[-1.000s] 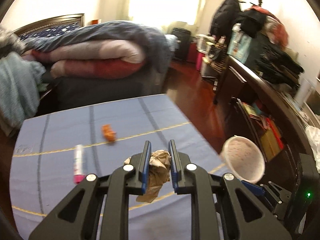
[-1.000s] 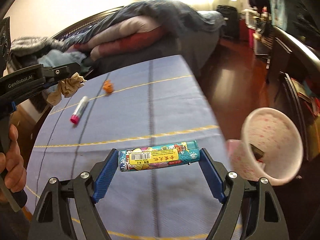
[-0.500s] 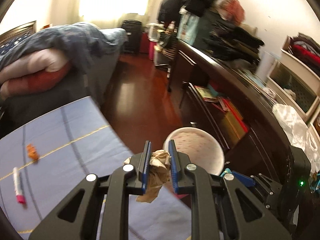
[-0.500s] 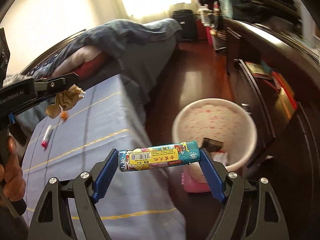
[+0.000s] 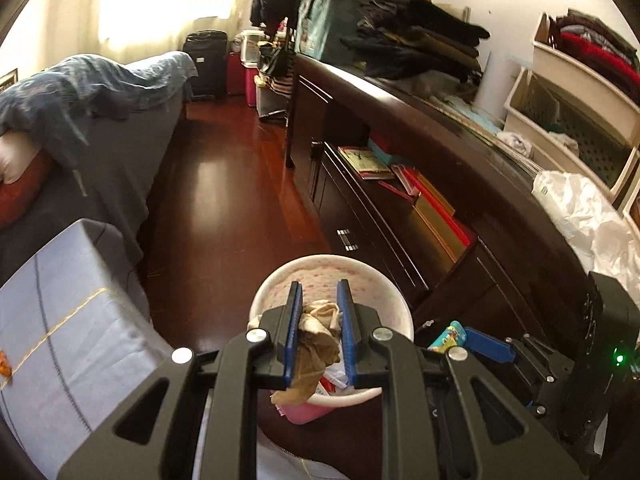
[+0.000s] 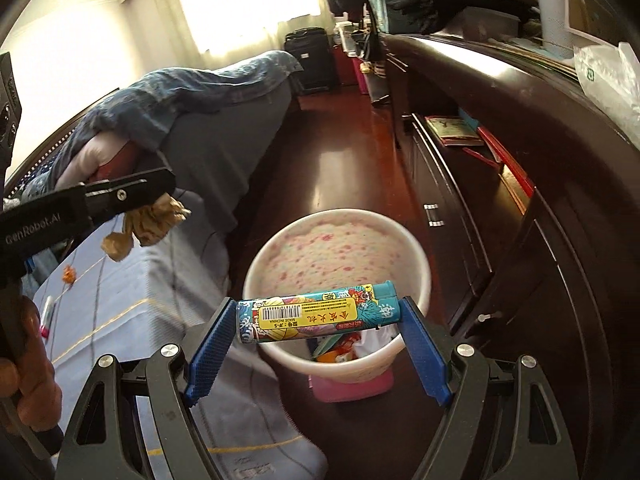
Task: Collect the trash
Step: 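Open both tools to drop the paper and tube into the wastebasket, then move both open tools back over the table, then grasp the white glue stick with the left tool, then grasp the orange toy with the right tool while the left tool holds the glue stick, then carry the glue stick and orange toy over the wastebasket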
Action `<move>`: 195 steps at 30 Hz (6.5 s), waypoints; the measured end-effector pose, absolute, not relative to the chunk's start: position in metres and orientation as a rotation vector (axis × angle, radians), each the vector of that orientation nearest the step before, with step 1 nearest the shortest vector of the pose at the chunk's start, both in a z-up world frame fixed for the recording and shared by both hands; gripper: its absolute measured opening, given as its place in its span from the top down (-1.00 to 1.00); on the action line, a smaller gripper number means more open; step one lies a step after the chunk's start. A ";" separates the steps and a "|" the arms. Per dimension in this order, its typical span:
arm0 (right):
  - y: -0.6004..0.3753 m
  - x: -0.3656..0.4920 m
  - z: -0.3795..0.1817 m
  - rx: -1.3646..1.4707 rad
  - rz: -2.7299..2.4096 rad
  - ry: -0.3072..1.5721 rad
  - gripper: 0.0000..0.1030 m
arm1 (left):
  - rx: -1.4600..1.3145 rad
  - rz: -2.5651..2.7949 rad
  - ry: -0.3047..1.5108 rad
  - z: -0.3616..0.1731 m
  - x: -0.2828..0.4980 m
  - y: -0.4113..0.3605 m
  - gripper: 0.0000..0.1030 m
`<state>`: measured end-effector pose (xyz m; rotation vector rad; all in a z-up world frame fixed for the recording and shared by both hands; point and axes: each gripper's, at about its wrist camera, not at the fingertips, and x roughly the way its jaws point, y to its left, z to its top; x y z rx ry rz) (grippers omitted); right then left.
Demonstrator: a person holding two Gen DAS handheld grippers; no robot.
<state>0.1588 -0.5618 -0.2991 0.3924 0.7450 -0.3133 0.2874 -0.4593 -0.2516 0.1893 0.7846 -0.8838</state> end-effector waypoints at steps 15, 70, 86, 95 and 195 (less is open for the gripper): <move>-0.594 0.194 -0.342 0.389 -0.401 0.796 -0.58 | 0.226 -0.891 0.823 -0.286 0.317 -0.504 0.25; -0.293 0.259 -0.261 0.048 0.139 0.832 -0.87 | -0.073 -0.030 0.963 -0.324 0.400 -0.078 -0.40; -0.209 0.381 -0.276 0.027 0.189 0.857 -0.87 | -0.128 -0.010 0.899 -0.316 0.378 -0.017 0.54; -0.162 0.429 -0.306 -0.059 0.170 0.912 -0.53 | -0.167 -0.001 0.879 -0.307 0.373 0.013 0.54; -0.564 0.165 -0.296 0.460 -0.306 0.785 0.52 | 0.197 -0.820 0.769 -0.253 0.277 -0.457 0.53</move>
